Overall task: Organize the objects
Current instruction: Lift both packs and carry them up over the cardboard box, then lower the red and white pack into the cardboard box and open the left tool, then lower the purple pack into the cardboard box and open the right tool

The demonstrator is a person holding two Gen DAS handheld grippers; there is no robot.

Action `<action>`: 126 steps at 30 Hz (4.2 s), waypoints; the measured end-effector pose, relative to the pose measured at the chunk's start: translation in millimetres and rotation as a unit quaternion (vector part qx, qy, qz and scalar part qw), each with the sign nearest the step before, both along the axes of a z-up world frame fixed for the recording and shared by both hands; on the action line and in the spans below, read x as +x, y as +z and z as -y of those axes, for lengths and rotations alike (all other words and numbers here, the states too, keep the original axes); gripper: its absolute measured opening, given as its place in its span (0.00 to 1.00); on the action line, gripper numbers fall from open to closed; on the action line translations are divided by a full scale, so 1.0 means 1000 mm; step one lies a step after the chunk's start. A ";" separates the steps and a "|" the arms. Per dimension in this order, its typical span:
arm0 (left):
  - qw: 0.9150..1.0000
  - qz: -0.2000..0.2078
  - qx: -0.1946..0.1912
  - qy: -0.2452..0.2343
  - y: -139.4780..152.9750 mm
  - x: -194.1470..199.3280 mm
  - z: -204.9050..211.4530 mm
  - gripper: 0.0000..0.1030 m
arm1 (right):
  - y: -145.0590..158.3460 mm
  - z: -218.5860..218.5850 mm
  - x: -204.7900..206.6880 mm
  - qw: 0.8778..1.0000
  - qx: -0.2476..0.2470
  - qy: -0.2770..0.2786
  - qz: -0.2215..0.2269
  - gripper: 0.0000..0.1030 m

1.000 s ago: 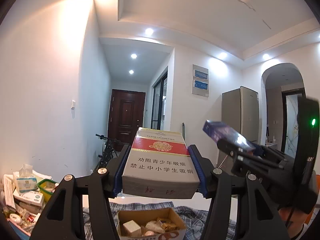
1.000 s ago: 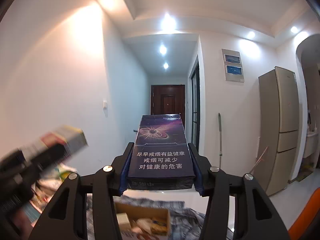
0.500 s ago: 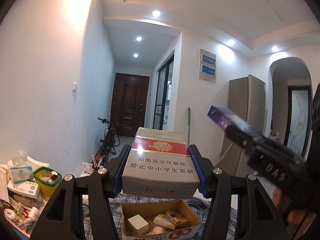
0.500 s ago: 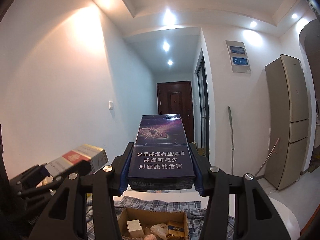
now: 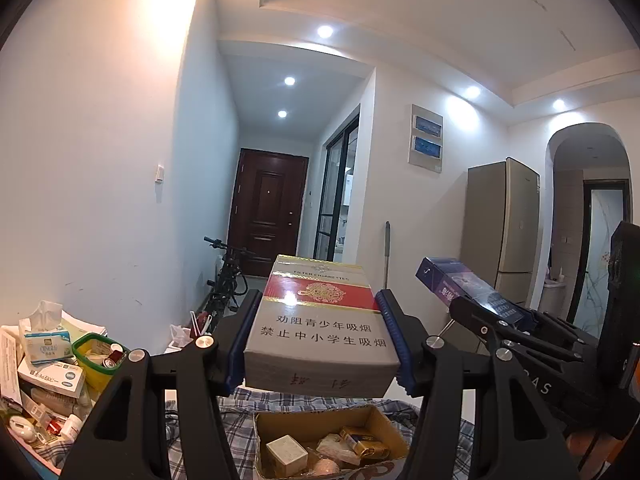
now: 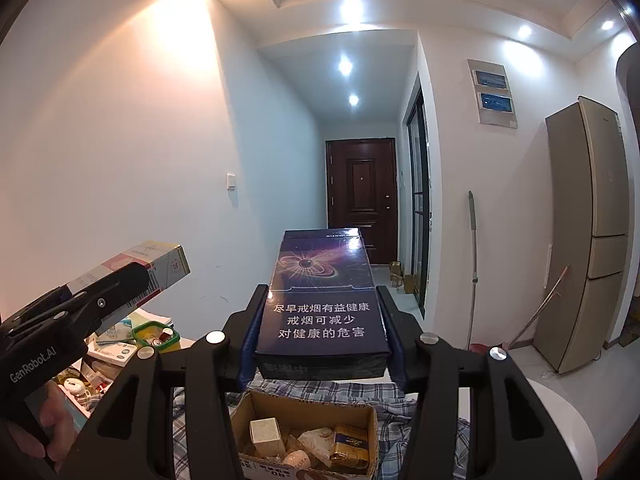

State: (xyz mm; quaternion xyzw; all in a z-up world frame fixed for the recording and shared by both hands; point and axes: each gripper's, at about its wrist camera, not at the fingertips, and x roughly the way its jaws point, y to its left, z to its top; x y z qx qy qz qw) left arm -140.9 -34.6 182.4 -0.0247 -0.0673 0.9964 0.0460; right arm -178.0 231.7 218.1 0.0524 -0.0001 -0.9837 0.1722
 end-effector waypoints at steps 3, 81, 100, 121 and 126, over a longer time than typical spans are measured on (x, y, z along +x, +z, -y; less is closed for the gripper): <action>1.000 0.003 -0.004 0.000 -0.003 -0.003 0.000 0.58 | 0.000 -0.001 -0.002 1.000 0.002 -0.007 -0.002 0.48; 0.931 0.358 -0.011 -0.064 -0.178 -0.185 -0.011 0.84 | -0.092 0.005 -0.132 0.974 0.054 0.000 0.221 0.48; 0.966 0.260 -0.003 0.002 -0.134 -0.163 0.019 0.86 | -0.105 0.014 -0.140 0.966 0.082 -0.008 0.245 0.48; 0.964 0.265 -0.007 0.009 -0.137 -0.164 0.017 0.86 | -0.140 0.018 -0.162 0.946 0.088 0.011 0.313 0.55; 0.963 0.267 -0.008 0.009 -0.137 -0.165 0.017 0.86 | -0.137 0.013 -0.161 0.947 0.087 0.002 0.308 0.66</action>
